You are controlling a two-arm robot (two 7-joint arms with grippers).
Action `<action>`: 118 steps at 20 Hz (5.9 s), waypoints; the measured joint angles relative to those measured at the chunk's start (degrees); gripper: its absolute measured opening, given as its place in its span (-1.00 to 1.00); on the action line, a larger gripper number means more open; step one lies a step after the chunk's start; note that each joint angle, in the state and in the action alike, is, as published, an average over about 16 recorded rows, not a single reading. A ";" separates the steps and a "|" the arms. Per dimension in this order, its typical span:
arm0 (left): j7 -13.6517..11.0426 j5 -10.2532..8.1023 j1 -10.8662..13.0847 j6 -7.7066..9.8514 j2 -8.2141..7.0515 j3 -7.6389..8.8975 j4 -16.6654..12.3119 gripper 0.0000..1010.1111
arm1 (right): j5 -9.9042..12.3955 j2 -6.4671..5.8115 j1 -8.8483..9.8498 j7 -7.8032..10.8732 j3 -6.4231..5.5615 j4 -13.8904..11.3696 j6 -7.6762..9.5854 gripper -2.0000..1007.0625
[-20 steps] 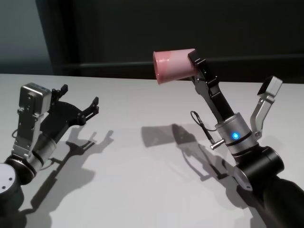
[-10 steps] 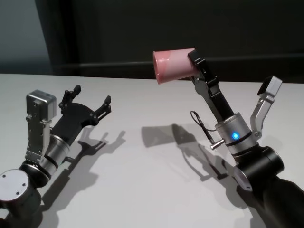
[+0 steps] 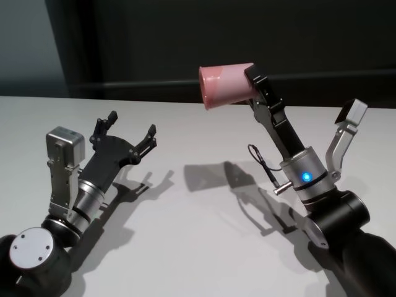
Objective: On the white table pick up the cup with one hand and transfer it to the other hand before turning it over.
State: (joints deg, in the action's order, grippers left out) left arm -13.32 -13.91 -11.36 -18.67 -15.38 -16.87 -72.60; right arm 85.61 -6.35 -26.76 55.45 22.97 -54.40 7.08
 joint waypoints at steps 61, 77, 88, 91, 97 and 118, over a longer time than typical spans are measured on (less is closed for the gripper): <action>-0.80 0.13 -0.51 -1.40 0.50 -0.01 1.23 0.99 | -55.11 -14.23 5.01 -56.14 17.28 -33.71 2.75 0.48; -0.80 0.13 -0.51 -1.40 0.50 -0.01 1.24 0.99 | -56.67 -11.52 4.76 -55.44 16.77 -29.13 4.61 0.48; -0.80 0.13 -0.51 -1.41 0.50 -0.01 1.24 0.99 | -57.42 -10.20 4.82 -54.09 15.81 -26.90 4.91 0.50; -0.80 0.13 -0.51 -1.41 0.50 -0.01 1.24 0.99 | -57.63 -9.88 4.89 -53.73 15.50 -26.57 4.97 0.55; -0.80 0.13 -0.51 -1.41 0.50 -0.01 1.24 0.99 | -58.00 -9.35 5.13 -53.08 14.69 -26.33 5.10 0.73; -0.80 0.13 -0.51 -1.41 0.50 -0.02 1.24 0.99 | -60.00 -11.80 9.70 -53.76 7.74 -34.19 0.94 0.99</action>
State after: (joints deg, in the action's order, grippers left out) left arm -14.12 -13.77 -11.87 -20.07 -14.89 -16.89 -71.35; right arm 25.61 -18.16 -17.06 1.69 30.71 -88.58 8.02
